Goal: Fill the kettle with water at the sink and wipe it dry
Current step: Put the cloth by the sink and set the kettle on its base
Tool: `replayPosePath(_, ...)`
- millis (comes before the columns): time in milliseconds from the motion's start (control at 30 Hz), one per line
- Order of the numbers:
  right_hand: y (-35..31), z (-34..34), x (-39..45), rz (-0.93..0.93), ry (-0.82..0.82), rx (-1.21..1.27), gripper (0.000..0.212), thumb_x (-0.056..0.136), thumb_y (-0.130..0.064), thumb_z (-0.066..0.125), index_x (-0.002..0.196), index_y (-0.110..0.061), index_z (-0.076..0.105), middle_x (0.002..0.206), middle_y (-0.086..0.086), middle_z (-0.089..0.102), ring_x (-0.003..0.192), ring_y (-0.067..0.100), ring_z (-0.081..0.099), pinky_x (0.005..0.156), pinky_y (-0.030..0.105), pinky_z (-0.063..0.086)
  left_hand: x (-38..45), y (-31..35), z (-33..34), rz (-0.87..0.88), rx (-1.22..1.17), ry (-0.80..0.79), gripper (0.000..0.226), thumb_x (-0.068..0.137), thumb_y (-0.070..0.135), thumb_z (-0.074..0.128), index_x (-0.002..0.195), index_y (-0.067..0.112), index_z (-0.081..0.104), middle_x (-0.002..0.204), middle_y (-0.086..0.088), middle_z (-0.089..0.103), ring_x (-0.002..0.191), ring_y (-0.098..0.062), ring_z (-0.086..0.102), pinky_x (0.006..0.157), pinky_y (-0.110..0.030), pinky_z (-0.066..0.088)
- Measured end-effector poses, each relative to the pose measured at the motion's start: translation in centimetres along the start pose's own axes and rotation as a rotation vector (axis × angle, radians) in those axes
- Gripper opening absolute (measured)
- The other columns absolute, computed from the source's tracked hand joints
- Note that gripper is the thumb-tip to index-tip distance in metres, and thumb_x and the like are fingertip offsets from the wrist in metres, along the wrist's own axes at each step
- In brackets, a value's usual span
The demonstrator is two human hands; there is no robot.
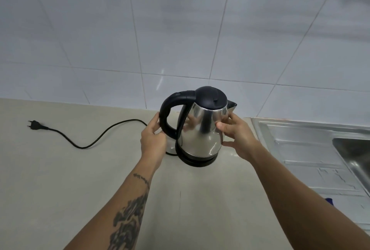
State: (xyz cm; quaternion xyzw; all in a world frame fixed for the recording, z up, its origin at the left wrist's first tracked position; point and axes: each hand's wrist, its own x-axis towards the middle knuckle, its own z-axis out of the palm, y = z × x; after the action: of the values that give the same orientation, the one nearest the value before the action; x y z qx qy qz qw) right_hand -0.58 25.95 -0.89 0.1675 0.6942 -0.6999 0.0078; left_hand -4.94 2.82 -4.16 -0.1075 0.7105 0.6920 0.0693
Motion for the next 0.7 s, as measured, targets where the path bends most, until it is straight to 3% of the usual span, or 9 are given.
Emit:
replayPosePath(333,1.3,0.0,-0.4,0.003,0.001,0.045,0.04,0.072,-0.016,0.077,0.11,-0.02,0.064,0.11,-0.001,0.069,0.114,0.028,0.065,0.1,0.061,0.049,-0.4,-0.4,-0.1,0.018,0.018,-0.007,0.068,0.088,0.0,0.05,0.14,0.044,0.052,0.135,0.01,0.062,0.125,-0.009,0.053,0.103,-0.033,0.042)
replayPosePath(433,1.6,-0.2,-0.2,0.016,-0.015,0.043,0.041,0.085,-0.009,0.072,0.121,-0.025,0.063,0.116,0.003,0.066,0.111,0.023,0.064,0.101,0.056,0.048,-0.7,-0.6,0.2,0.052,0.015,0.02,0.063,0.093,0.005,0.052,0.143,0.043,0.047,0.138,0.009,0.06,0.114,-0.006,0.051,0.093,-0.027,0.038)
replayPosePath(567,1.3,-0.3,-0.4,0.06,-0.058,-0.016,0.043,0.091,-0.013,0.069,0.127,-0.036,0.061,0.134,0.0,0.063,0.127,0.021,0.057,0.101,0.053,0.042,-1.6,-0.1,0.8,0.069,0.045,0.027,0.071,0.093,-0.004,0.046,0.149,0.039,0.039,0.136,0.012,0.056,0.093,0.001,0.052,0.068,-0.011,0.036)
replayPosePath(633,1.4,-0.4,-1.1,0.078,-0.037,-0.06,0.058,0.088,-0.023,0.073,0.14,-0.038,0.053,0.149,-0.003,0.055,0.138,0.023,0.048,0.104,0.052,0.039,-1.9,0.2,0.5,0.071,0.06,0.005,0.075,0.089,-0.007,0.043,0.149,0.038,0.039,0.138,0.012,0.055,0.086,0.005,0.052,0.06,-0.01,0.035)
replayPosePath(700,1.5,-0.8,-2.3,0.104,0.019,-0.071,0.081,0.087,-0.029,0.075,0.157,-0.032,0.033,0.164,-0.003,0.035,0.147,0.025,0.038,0.107,0.051,0.039,-2.5,0.7,-0.2,0.074,0.112,-0.02,0.075,0.088,-0.007,0.041,0.149,0.035,0.04,0.146,0.008,0.051,0.096,-0.002,0.052,0.067,-0.013,0.038)
